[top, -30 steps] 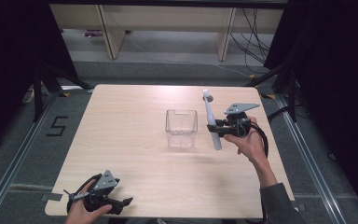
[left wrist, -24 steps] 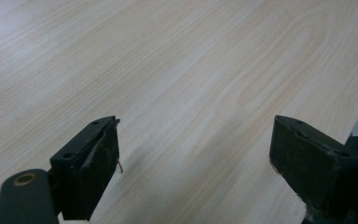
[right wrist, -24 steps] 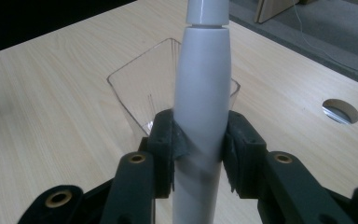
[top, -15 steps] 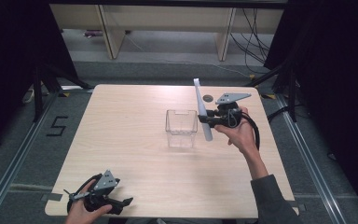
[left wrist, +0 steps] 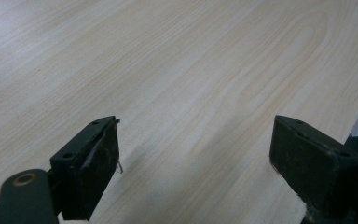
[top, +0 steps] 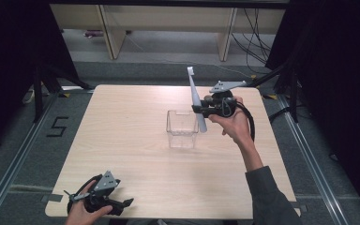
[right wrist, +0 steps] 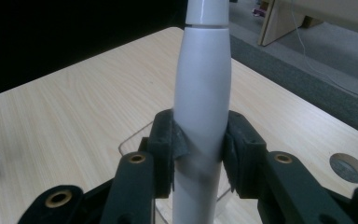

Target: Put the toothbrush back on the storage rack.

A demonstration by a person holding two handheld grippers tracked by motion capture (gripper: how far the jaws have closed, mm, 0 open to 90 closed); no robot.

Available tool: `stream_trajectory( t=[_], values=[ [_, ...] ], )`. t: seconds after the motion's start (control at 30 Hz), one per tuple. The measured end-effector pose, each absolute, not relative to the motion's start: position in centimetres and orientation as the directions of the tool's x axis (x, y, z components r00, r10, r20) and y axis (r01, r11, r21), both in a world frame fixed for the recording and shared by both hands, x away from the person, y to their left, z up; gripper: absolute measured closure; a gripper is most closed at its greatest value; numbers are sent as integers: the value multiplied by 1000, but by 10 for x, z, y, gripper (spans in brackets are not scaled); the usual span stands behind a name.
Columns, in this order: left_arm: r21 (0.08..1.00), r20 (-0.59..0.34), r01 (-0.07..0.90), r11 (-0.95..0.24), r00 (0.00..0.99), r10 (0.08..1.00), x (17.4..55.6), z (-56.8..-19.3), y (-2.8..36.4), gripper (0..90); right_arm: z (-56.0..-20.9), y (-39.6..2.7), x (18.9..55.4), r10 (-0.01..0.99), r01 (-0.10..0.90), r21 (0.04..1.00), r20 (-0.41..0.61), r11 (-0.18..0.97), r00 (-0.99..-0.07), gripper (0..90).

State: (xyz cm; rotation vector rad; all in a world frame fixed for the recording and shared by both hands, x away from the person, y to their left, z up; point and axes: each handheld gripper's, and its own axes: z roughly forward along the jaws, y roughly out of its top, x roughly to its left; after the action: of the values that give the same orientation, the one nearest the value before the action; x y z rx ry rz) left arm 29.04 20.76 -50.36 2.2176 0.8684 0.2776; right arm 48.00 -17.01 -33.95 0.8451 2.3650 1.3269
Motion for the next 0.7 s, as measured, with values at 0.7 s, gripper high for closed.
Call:
stream_trajectory(
  t=[0.7],
  values=[
    [700,-50,499,-511,748,662,290,-503,209,154,-359,-131,503,617,393,818,60,420,-785,669]
  ],
)
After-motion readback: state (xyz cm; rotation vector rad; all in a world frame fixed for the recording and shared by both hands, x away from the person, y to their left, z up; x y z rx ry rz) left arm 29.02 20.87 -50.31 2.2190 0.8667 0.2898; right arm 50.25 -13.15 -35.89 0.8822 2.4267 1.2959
